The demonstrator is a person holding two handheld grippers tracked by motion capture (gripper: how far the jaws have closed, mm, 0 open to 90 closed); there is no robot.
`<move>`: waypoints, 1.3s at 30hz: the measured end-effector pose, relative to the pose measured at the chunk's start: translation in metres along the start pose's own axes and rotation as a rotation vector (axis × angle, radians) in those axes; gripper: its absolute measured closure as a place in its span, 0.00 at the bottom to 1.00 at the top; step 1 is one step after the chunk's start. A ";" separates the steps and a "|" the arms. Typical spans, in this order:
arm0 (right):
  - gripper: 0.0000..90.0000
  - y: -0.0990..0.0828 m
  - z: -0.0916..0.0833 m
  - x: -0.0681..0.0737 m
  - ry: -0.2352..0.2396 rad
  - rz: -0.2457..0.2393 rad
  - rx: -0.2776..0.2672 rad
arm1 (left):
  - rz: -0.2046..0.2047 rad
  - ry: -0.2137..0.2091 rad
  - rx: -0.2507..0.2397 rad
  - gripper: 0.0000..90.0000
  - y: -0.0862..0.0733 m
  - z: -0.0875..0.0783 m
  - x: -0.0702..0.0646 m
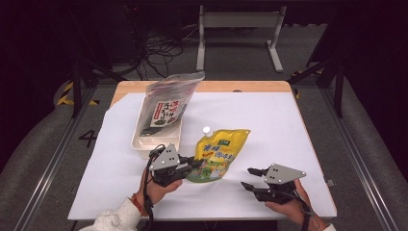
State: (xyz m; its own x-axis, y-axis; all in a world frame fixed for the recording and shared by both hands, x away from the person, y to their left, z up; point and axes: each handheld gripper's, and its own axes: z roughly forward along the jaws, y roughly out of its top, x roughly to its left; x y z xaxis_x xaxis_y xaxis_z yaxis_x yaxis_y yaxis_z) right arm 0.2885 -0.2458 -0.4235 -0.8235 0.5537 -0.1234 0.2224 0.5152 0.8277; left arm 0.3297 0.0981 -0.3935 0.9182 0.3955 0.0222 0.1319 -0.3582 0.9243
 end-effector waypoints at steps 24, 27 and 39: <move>0.49 -0.006 0.000 -0.001 -0.018 0.032 0.013 | 0.075 0.058 -0.110 0.94 0.020 -0.050 0.019; 0.49 -0.008 -0.002 0.000 -0.022 0.031 0.017 | 0.079 0.071 -0.116 0.94 0.022 -0.056 0.023; 0.48 -0.009 0.001 0.000 -0.014 0.041 0.025 | 0.068 0.159 -0.155 0.94 0.022 -0.093 0.052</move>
State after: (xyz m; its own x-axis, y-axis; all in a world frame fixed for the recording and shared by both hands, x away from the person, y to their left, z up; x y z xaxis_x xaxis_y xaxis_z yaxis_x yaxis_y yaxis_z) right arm 0.2872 -0.2497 -0.4315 -0.8065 0.5832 -0.0974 0.2687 0.5083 0.8182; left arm 0.3454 0.1897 -0.3365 0.8511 0.5073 0.1352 0.0011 -0.2592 0.9658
